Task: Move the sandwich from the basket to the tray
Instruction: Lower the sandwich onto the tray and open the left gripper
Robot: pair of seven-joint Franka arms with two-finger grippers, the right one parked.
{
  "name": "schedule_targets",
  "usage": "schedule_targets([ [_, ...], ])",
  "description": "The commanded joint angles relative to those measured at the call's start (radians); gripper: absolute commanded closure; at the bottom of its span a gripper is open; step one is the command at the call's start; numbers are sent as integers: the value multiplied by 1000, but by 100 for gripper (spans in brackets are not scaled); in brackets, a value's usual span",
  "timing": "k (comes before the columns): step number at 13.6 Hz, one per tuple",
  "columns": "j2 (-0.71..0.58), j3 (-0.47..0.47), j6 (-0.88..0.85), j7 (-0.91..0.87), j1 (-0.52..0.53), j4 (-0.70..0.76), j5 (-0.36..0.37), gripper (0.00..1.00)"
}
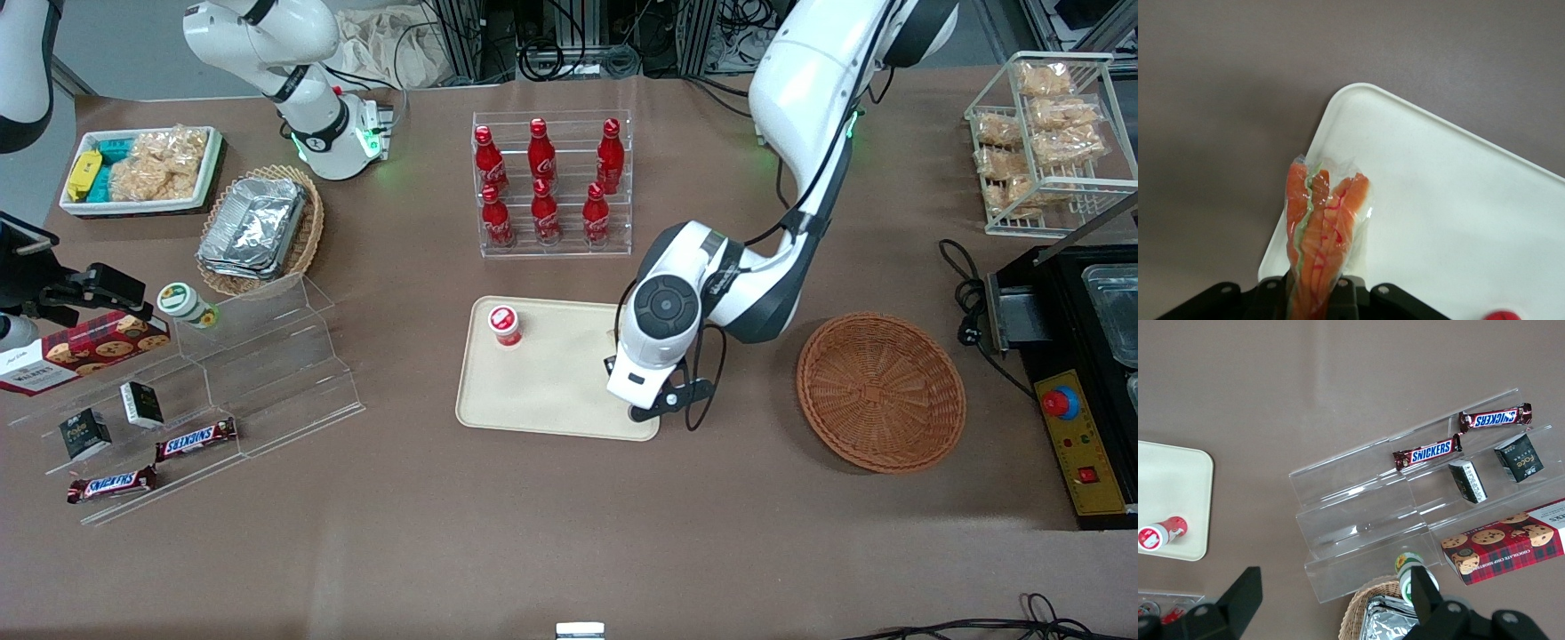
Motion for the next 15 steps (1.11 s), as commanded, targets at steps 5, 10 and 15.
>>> schedule_targets([
  [5,78,8,49,-13,-41,23,3,100],
  [10,87,9,57,-13,-41,25,2,66],
  [15,61,18,54,-54,-38,35,5,2],
])
